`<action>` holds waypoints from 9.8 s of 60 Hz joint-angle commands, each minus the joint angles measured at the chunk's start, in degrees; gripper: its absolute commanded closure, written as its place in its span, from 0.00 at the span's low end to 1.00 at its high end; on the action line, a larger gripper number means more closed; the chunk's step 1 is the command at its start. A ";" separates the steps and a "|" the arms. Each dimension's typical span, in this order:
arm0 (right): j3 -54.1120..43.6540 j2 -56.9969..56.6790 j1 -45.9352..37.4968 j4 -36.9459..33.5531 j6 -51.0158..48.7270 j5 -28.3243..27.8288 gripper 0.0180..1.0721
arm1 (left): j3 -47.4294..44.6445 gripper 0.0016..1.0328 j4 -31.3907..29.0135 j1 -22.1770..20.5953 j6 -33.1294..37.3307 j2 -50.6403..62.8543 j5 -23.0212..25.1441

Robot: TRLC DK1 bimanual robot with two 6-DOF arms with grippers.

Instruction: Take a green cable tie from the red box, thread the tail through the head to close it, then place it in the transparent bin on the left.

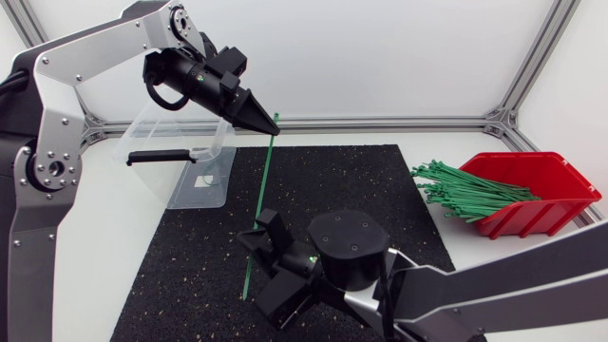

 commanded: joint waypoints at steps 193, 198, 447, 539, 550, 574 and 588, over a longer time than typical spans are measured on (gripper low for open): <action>-0.41 -34.09 -18.05 -38.63 18.86 -15.84 0.49 | -35.73 0.97 25.24 2.89 12.92 -26.80 -5.47; -0.94 -34.00 -19.72 -38.63 17.28 -15.93 0.49 | -35.29 0.97 24.88 3.06 14.33 -26.89 -4.51; -7.36 0.19 0.67 4.88 -1.09 -3.71 0.81 | -1.27 0.97 -0.69 -5.55 22.15 7.04 6.13; 6.18 -20.81 -11.46 -40.47 25.37 -16.89 0.95 | -29.13 0.97 8.18 -3.62 39.02 -12.30 7.53; 10.49 -21.34 -15.85 -52.43 29.94 -24.28 0.95 | -39.24 0.97 16.89 -3.88 39.02 -19.33 7.80; 20.59 -16.16 -19.98 -71.67 33.98 -36.14 0.95 | -55.50 0.97 36.22 -3.44 30.50 -32.51 6.13; 26.75 -12.46 -20.95 -82.04 33.89 -41.86 0.95 | -73.26 0.97 71.47 -6.69 10.11 -43.50 -4.59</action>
